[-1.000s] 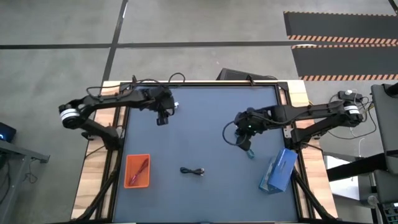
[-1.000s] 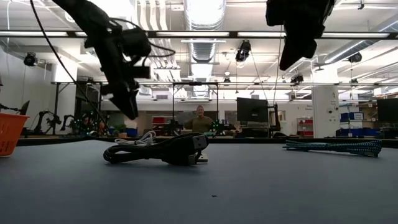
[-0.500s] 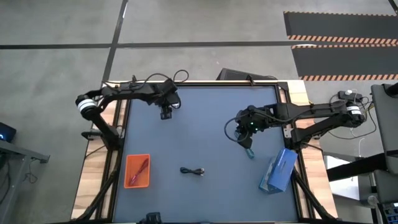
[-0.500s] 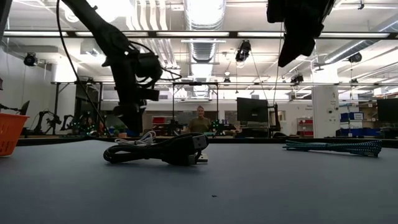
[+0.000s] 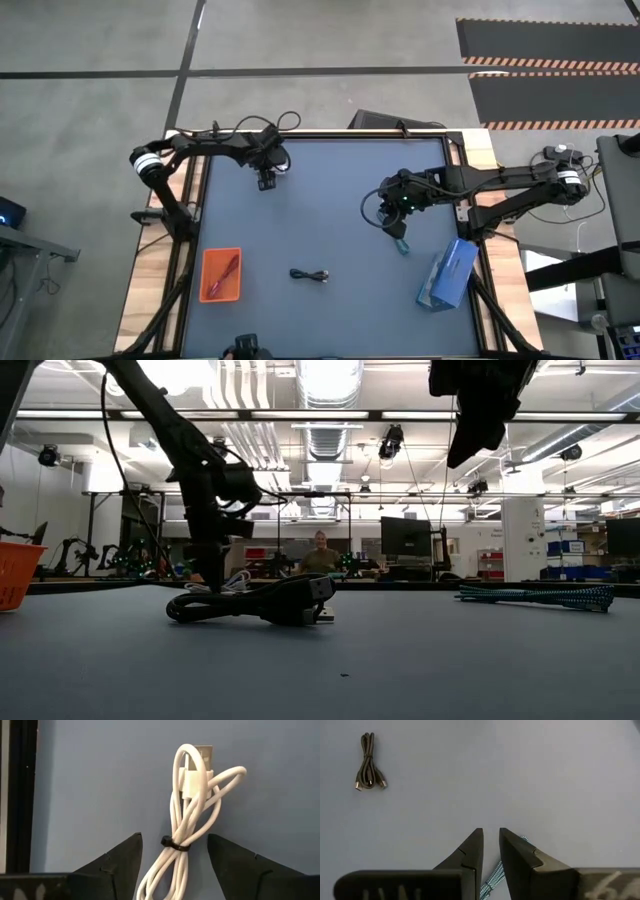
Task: Pick and place USB-C Cables
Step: Put the white charger cable into the orange bin
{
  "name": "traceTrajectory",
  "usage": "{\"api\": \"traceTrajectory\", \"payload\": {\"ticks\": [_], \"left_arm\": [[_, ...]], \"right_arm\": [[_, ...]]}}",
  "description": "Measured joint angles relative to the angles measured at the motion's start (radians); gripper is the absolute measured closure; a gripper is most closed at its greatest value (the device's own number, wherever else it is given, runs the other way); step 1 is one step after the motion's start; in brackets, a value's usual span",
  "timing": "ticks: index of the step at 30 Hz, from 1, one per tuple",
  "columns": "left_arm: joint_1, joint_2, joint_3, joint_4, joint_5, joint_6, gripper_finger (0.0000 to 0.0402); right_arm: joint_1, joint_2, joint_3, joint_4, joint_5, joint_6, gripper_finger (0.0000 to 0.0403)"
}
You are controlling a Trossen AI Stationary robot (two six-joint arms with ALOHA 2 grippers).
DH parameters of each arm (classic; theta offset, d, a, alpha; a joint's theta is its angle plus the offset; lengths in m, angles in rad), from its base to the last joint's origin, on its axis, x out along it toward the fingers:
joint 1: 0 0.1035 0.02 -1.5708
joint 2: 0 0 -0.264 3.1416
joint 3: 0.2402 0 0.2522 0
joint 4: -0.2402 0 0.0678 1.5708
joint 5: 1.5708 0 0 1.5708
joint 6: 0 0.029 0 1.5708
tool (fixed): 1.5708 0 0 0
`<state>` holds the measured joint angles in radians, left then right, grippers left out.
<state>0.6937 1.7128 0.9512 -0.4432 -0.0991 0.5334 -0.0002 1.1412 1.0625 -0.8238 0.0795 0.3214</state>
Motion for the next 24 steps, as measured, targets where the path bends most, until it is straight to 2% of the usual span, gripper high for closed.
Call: {"api": "traceTrajectory", "payload": {"ticks": [6,14,18,24], "left_arm": [[0.0,0.013,-0.005,0.0,0.008,-0.003,0.0243],[-0.004,-0.002,-0.007,0.028,-0.01,-0.036,0.0375],[-0.025,-0.067,-0.011,0.023,-0.024,-0.058,0.0377],[-0.146,-0.281,-0.011,0.023,-0.025,-0.158,0.0377]], "right_arm": [[0.0,0.0,0.0,0.0,0.0,-0.006,0.0351],[0.004,0.0,-0.001,0.035,0.001,-0.045,0.0351],[0.005,0.0,-0.009,0.122,0.001,-0.096,0.0351],[0.004,-0.001,-0.064,0.277,0.002,-0.194,0.0351]]}}
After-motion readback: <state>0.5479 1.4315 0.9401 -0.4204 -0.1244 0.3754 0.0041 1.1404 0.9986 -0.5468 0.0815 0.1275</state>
